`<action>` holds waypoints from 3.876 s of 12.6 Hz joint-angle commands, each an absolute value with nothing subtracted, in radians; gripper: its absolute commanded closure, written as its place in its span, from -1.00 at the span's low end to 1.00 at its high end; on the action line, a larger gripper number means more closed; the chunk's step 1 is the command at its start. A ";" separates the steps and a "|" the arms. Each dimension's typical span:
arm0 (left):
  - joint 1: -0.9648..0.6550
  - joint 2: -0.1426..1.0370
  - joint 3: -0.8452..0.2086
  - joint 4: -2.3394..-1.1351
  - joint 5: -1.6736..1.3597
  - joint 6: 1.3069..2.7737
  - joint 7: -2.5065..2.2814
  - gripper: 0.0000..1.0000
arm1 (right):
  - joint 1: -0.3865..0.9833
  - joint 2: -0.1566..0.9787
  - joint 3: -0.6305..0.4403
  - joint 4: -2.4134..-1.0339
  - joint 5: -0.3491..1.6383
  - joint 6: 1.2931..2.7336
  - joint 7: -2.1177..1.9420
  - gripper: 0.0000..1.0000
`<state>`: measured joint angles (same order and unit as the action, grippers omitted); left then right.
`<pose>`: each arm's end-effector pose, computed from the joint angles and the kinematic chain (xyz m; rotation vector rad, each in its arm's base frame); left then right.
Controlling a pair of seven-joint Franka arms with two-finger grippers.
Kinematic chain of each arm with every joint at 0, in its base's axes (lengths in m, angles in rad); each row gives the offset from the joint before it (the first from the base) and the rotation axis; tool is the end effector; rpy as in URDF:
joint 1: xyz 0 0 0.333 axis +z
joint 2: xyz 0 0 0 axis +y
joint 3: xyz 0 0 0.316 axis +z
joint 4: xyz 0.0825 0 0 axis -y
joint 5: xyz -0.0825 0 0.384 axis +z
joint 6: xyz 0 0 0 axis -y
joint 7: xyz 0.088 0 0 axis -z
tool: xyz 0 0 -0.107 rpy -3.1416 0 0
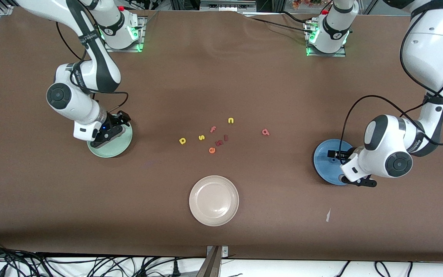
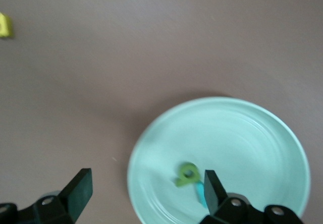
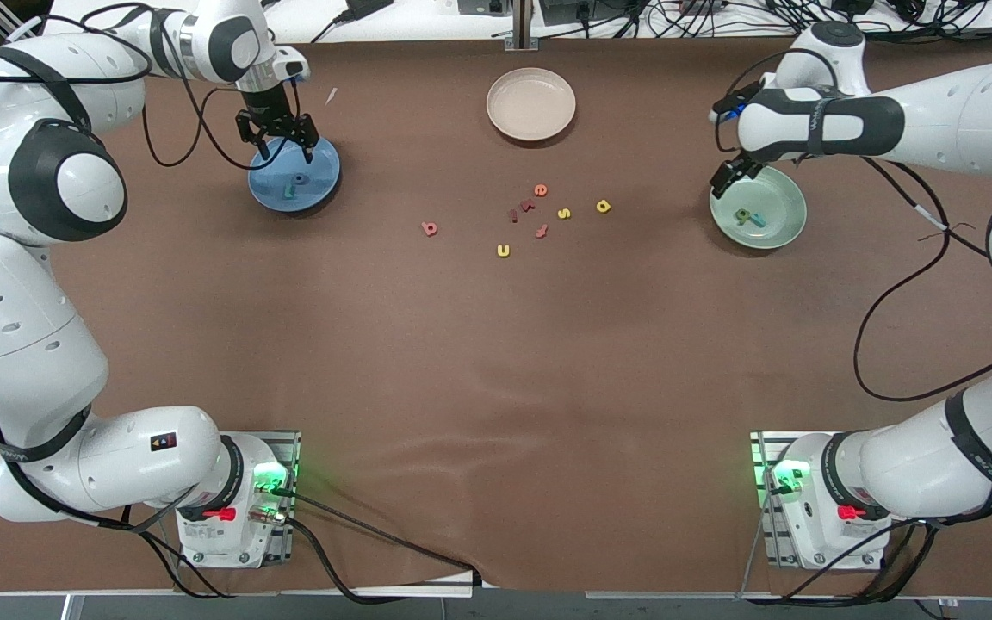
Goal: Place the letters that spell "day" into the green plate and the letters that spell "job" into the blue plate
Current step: 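Grasp the b with the left gripper while the right gripper grasps the a, then place the a on the green plate while the left gripper carries the b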
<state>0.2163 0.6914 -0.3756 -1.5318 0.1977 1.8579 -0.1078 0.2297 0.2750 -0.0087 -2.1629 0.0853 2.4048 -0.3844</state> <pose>0.6661 -0.0572 0.2483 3.0729 -0.1486 -0.4960 0.5472 0.1236 0.2655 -2.9725 -0.8251 0.0440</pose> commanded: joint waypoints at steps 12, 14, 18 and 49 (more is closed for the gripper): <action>0.051 0.626 -0.538 -1.701 0.086 2.006 -0.906 -1.00 | 0.601 0.627 -0.052 -1.781 0.134 2.508 -0.029 -0.99; 0.051 0.611 -0.540 -1.773 0.087 2.103 -0.942 -1.00 | 0.600 0.634 -0.052 -1.805 0.080 2.548 -0.029 -0.96; 0.023 0.591 -0.540 -1.897 0.115 2.270 -0.994 -1.00 | 0.603 0.624 -0.051 -1.893 0.040 2.628 -0.029 -0.82; 0.008 0.623 -0.532 -1.905 0.244 2.320 -1.055 0.82 | 0.160 0.203 -0.043 -2.230 -0.024 2.393 -0.597 0.35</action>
